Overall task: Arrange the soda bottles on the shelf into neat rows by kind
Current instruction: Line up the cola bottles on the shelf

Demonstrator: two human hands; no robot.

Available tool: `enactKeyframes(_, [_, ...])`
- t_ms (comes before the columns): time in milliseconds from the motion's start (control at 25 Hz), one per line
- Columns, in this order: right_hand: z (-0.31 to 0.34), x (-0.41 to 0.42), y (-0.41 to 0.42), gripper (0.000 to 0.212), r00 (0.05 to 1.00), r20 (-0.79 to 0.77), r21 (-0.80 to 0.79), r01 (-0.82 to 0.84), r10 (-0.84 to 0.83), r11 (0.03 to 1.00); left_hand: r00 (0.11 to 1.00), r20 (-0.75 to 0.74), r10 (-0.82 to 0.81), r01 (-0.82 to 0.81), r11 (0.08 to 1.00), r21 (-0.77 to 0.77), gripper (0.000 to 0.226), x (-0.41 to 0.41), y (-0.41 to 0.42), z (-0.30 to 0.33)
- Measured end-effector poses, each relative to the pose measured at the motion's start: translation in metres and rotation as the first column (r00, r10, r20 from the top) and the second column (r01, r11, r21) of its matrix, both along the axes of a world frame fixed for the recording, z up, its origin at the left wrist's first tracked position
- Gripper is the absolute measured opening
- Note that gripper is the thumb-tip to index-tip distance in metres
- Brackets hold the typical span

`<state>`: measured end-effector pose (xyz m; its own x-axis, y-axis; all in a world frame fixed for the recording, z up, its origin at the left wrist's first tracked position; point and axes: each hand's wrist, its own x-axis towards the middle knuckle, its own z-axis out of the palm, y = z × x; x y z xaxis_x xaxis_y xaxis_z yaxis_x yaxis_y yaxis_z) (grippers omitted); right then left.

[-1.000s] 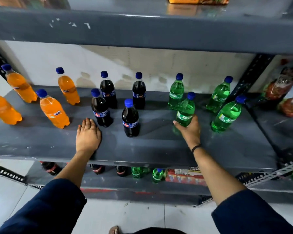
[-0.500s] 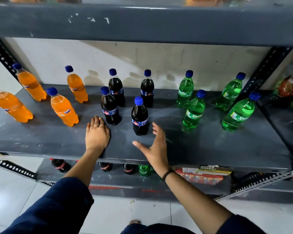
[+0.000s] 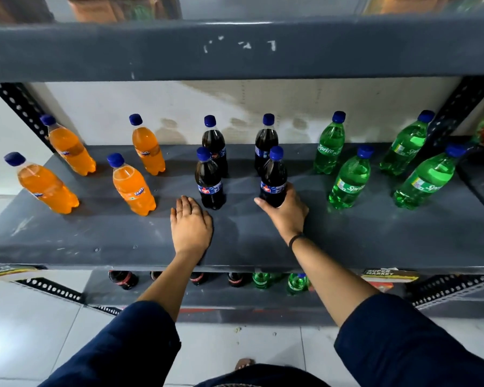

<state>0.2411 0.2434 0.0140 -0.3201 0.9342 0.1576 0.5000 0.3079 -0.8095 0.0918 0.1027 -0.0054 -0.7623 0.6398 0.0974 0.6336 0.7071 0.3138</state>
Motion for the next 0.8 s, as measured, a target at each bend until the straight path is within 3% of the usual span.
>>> enactKeyframes(200, [-0.006, 0.004, -0.014, 0.076, 0.976, 0.012, 0.158, 0.214, -0.218, 0.964, 0.973, 0.226, 0.046, -0.106, 0.959, 0.264, 0.087, -0.001, 0.003, 0.013])
enactKeyframes(320, [-0.009, 0.003, -0.011, 0.063, 0.983, 0.075, 0.132, 0.158, -0.169, 0.979, 0.934, 0.331, 0.137, -0.214, 0.954, 0.209, 0.092, 0.004, 0.021, 0.02])
enactKeyframes(560, [-0.015, 0.008, -0.01, 0.068, 0.991, 0.091, 0.174, 0.077, -0.094, 0.982, 0.954, 0.232, 0.191, -0.239, 0.951, 0.197, 0.077, 0.01, 0.029, 0.011])
enactKeyframes(800, [-0.015, 0.007, -0.009, 0.062, 0.99, 0.106, 0.187, 0.076, -0.097, 0.98, 0.956, 0.223, 0.192, -0.242, 0.944, 0.224, 0.08, 0.012, 0.03, 0.01])
